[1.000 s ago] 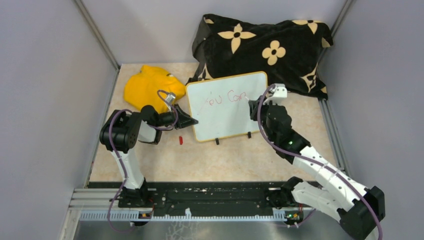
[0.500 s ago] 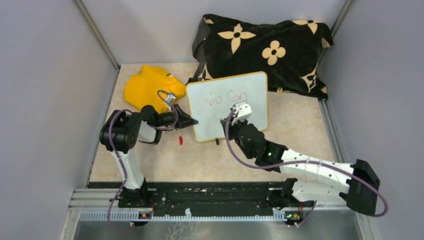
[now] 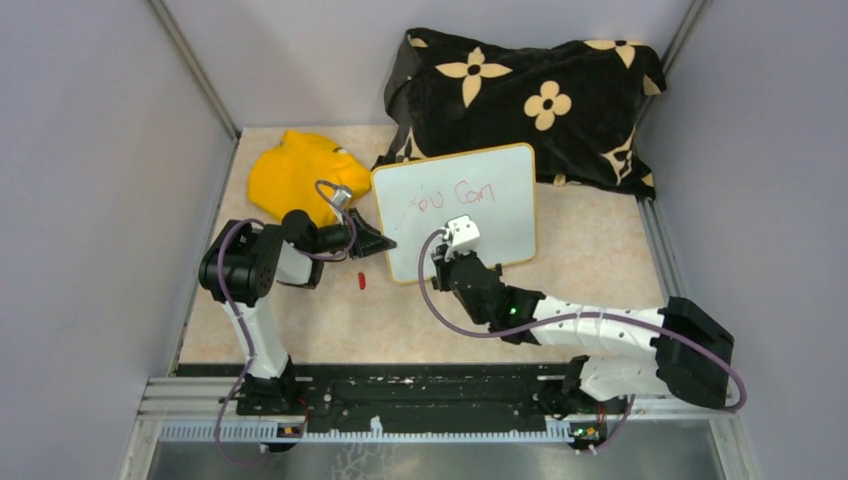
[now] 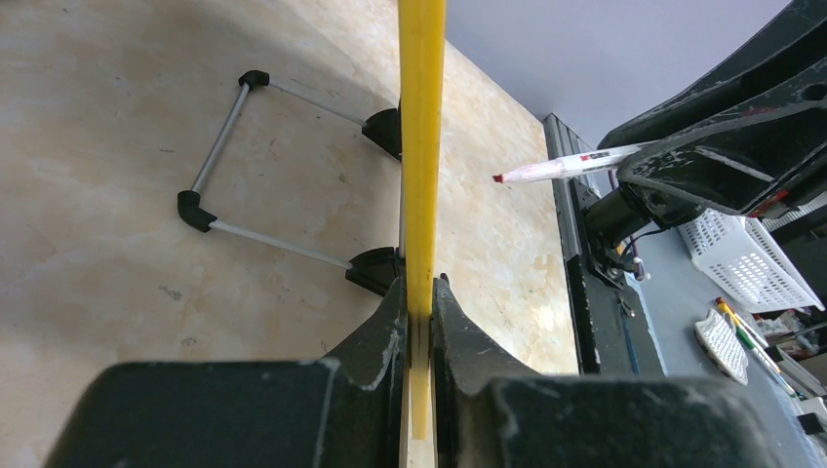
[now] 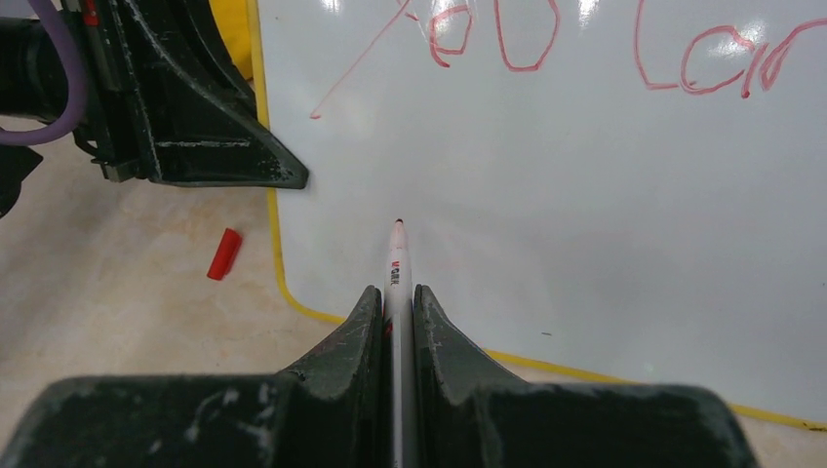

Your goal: Write a sentence on the whiteboard

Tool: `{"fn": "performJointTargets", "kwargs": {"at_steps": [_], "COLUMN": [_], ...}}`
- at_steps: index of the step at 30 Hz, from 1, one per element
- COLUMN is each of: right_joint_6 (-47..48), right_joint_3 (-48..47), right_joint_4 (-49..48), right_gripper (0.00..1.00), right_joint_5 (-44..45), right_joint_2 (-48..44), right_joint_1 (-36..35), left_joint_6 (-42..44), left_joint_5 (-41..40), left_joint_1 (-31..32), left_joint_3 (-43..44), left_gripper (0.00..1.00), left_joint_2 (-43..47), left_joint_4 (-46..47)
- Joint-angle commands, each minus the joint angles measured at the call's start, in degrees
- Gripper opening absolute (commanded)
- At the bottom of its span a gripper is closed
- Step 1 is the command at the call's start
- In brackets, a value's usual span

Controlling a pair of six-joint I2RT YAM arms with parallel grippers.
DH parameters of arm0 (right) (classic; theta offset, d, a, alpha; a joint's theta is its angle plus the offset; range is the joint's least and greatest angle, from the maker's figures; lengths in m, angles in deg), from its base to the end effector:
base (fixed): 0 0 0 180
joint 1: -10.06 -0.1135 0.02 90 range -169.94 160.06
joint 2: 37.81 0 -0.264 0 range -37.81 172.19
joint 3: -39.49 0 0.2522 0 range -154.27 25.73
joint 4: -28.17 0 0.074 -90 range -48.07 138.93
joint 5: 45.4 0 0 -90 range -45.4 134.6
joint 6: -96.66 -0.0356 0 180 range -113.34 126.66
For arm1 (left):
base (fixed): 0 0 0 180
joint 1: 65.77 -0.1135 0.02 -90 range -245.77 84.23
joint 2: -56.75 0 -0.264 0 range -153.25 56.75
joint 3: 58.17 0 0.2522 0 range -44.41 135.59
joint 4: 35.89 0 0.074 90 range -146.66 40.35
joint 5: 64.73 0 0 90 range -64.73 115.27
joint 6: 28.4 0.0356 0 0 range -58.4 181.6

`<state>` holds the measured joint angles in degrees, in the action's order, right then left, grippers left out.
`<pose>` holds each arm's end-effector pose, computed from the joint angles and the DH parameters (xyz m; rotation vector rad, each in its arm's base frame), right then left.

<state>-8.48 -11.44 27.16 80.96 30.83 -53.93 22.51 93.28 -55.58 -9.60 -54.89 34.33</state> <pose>0.1341 0.2266 0.2531 -0.3380 1.7899 0.3906 0.3074 -0.0888 0.1449 0.6777 1.6004 -1.4990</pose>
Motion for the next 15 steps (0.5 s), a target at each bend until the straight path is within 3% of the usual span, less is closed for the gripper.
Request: {"fn": "performJointTargets", "kwargs": {"at_steps": [1, 15], "right_joint_6": [-0.23, -1.24], "right_joint_3": [-3.04, -6.89], "right_joint_4": [-4.65, -4.61], "right_gripper": [0.0, 0.0], "right_joint_5": [3.59, 0.5], "right_joint_2": [2.49, 6.53], "right_joint_1": [-0.14, 3.12], "left_joint_6": [1.46, 1.37], "left_joint_5": [1.01, 0.99], "left_joint_1": [0.76, 0.75], "left_joint_3": [0.59, 0.65], "left_gripper": [0.0, 0.0], "left_joint_2": [0.25, 0.36], "left_joint_4": [-1.81, -1.81]}}
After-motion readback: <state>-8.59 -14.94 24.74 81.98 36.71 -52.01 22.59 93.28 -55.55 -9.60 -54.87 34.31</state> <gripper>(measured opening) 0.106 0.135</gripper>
